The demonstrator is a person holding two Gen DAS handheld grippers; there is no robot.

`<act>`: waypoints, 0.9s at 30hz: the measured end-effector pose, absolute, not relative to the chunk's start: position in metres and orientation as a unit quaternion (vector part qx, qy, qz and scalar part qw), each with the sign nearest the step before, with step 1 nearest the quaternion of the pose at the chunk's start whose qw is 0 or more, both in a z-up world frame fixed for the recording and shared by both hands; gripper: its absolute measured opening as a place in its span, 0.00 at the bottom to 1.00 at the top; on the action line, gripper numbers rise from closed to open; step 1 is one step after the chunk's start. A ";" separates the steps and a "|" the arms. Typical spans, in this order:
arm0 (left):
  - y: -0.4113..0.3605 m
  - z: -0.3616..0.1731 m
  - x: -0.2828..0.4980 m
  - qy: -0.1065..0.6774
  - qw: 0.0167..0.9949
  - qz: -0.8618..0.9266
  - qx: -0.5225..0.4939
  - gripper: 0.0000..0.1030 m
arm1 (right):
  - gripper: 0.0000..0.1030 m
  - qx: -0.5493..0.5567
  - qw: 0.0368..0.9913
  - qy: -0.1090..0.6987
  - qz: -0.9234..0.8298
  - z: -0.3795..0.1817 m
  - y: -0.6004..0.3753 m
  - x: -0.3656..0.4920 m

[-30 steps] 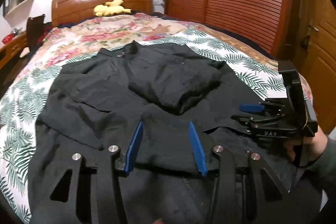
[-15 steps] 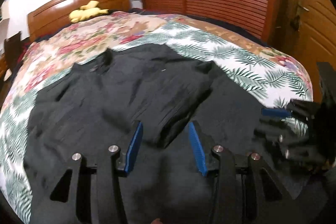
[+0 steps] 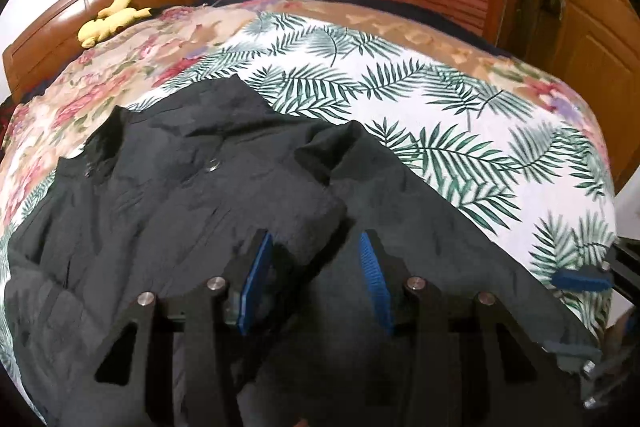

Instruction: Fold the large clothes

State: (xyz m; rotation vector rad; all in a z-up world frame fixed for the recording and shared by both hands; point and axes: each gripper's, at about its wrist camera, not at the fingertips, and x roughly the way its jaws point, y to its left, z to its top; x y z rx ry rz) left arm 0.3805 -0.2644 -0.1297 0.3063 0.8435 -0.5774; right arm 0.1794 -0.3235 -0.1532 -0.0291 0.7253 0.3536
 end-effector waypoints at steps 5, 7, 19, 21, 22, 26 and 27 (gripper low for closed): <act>-0.286 -0.142 0.398 0.421 0.852 -0.254 0.182 0.43 | 0.46 -0.010 0.924 0.340 0.176 -0.145 -0.326 0.176; -0.291 -0.144 0.403 0.420 0.855 -0.236 0.194 0.43 | 0.46 -0.008 0.924 0.338 0.179 -0.143 -0.325 0.177; -0.261 -0.113 0.390 0.377 0.877 -0.222 0.200 0.07 | 0.46 -0.006 0.925 0.332 0.183 -0.135 -0.315 0.178; -0.247 -0.096 0.382 0.362 0.888 -0.214 0.189 0.06 | 0.46 -0.007 0.925 0.333 0.180 -0.135 -0.313 0.180; -0.239 -0.089 0.378 0.356 0.892 -0.211 0.184 0.06 | 0.46 -0.007 0.925 0.335 0.178 -0.136 -0.311 0.182; -0.200 -0.059 0.353 0.328 0.910 -0.200 0.159 0.05 | 0.46 -0.008 0.926 0.335 0.176 -0.135 -0.304 0.187; -0.188 -0.052 0.344 0.322 0.913 -0.196 0.153 0.05 | 0.46 -0.010 0.926 0.334 0.175 -0.135 -0.302 0.188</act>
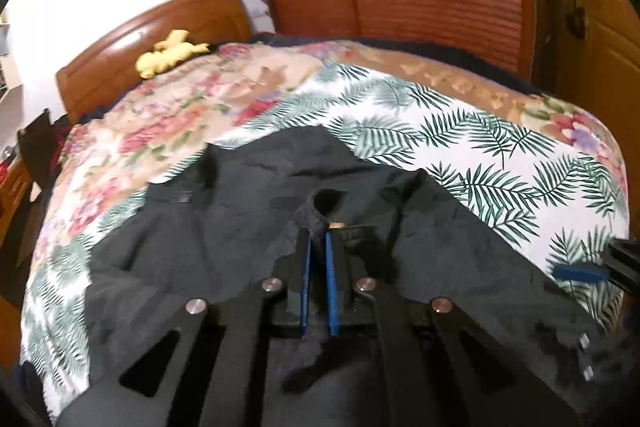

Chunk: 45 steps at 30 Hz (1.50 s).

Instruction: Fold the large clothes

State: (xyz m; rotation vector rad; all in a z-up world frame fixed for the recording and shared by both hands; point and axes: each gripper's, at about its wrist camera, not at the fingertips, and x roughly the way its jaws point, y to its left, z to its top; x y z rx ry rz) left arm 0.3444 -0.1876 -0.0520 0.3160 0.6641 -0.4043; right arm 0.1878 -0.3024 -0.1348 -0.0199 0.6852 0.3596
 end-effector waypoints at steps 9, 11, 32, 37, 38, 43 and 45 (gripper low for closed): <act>-0.107 -0.042 0.294 0.308 0.931 -0.153 0.122 0.05 | 0.46 -0.040 0.925 0.338 0.168 -0.138 -0.273 0.196; -0.093 -0.050 0.287 0.315 0.931 -0.144 0.114 0.05 | 0.46 -0.052 0.925 0.337 0.167 -0.139 -0.267 0.196; -0.007 -0.148 0.268 0.398 0.913 -0.086 0.026 0.06 | 0.46 -0.071 0.916 0.340 0.202 -0.127 -0.221 0.203; -0.002 -0.154 0.252 0.401 0.912 -0.079 0.026 0.06 | 0.46 -0.080 0.914 0.343 0.200 -0.131 -0.219 0.203; 0.000 -0.154 0.249 0.401 0.912 -0.080 0.022 0.06 | 0.46 -0.076 0.914 0.344 0.201 -0.131 -0.220 0.204; 0.010 -0.151 0.223 0.390 0.916 -0.094 -0.002 0.06 | 0.46 -0.060 0.912 0.348 0.208 -0.131 -0.222 0.207; 0.013 -0.147 0.218 0.384 0.918 -0.099 -0.010 0.06 | 0.46 -0.053 0.910 0.350 0.215 -0.131 -0.222 0.208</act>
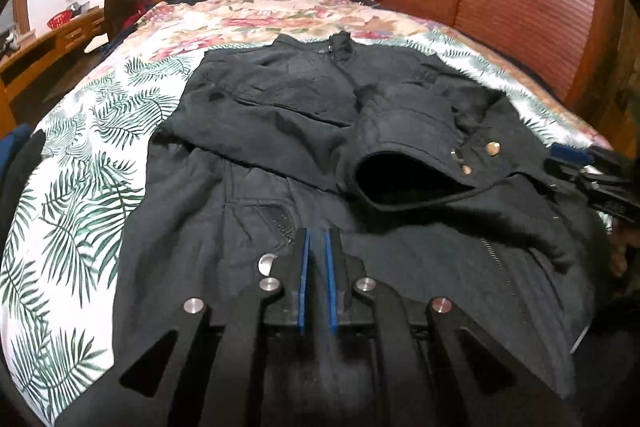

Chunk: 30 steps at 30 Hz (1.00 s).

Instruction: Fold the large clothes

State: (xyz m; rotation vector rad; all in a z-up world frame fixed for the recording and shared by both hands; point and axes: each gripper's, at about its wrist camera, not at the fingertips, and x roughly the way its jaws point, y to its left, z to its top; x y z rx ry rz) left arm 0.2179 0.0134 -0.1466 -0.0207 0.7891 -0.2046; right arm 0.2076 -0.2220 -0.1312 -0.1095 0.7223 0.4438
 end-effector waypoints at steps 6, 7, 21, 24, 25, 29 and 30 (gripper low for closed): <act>0.023 -0.124 0.196 0.341 0.933 -0.109 -0.014 0.08 | 0.46 -0.052 0.909 0.350 0.222 -0.130 -0.212 0.207; 0.025 -0.122 0.193 0.336 0.935 -0.111 -0.015 0.10 | 0.46 -0.050 0.908 0.351 0.224 -0.130 -0.210 0.208; 0.065 -0.104 0.136 0.300 0.950 -0.085 -0.004 0.19 | 0.45 0.040 0.876 0.370 0.308 -0.125 -0.173 0.220; 0.069 -0.107 0.126 0.301 0.950 -0.083 -0.007 0.20 | 0.45 0.049 0.866 0.379 0.322 -0.128 -0.163 0.224; 0.070 -0.108 0.123 0.301 0.950 -0.083 -0.009 0.21 | 0.44 0.051 0.862 0.384 0.327 -0.130 -0.158 0.225; 0.075 -0.110 0.115 0.299 0.951 -0.081 -0.012 0.23 | 0.38 0.064 0.849 0.401 0.338 -0.135 -0.147 0.231; 0.076 -0.110 0.113 0.299 0.951 -0.081 -0.014 0.23 | 0.35 0.067 0.847 0.405 0.338 -0.137 -0.145 0.234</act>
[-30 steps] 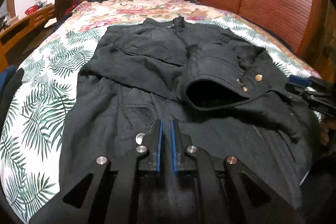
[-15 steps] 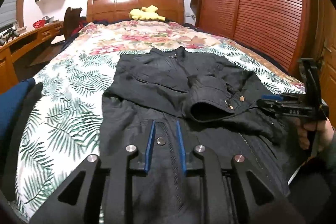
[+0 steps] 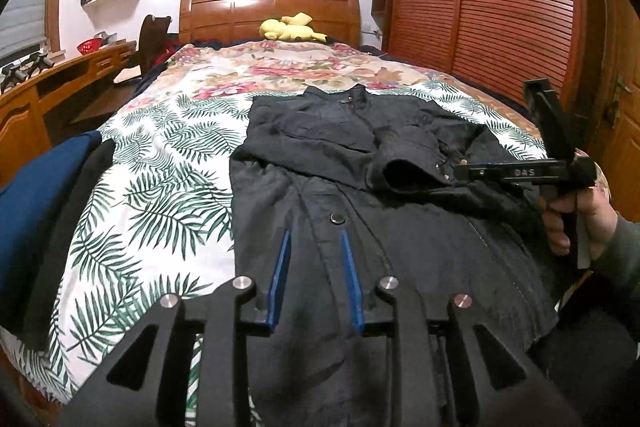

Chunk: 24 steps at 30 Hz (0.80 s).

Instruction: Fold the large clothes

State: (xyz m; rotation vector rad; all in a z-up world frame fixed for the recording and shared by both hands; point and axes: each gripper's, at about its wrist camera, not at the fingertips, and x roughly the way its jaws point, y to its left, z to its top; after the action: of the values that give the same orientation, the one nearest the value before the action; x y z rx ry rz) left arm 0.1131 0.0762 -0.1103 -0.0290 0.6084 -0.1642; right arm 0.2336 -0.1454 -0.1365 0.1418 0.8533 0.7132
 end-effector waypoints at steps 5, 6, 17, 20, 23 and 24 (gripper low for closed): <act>0.082 -0.110 0.107 0.298 0.951 -0.078 -0.020 0.24 | 0.07 0.075 0.840 0.411 0.347 -0.135 -0.137 0.243; 0.083 -0.110 0.106 0.297 0.952 -0.078 -0.021 0.24 | 0.04 0.069 0.843 0.405 0.347 -0.131 -0.135 0.243; 0.096 -0.107 0.106 0.292 0.954 -0.070 -0.018 0.25 | 0.03 0.006 0.845 0.328 0.423 -0.062 -0.048 0.252; 0.097 -0.107 0.113 0.295 0.953 -0.070 -0.015 0.26 | 0.23 -0.019 0.852 0.309 0.423 -0.049 -0.028 0.248; 0.094 -0.107 0.119 0.292 0.954 -0.066 -0.013 0.26 | 0.38 -0.025 0.855 0.305 0.418 -0.045 -0.028 0.248; 0.093 -0.106 0.123 0.291 0.954 -0.069 -0.014 0.26 | 0.38 -0.026 0.856 0.310 0.413 -0.046 -0.031 0.249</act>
State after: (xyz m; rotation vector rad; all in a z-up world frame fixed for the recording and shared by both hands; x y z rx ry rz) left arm 0.1227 0.0925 -0.1064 -0.0280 0.5904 -0.1392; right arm 0.2490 -0.0307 -0.0465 -0.0546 0.6511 0.8689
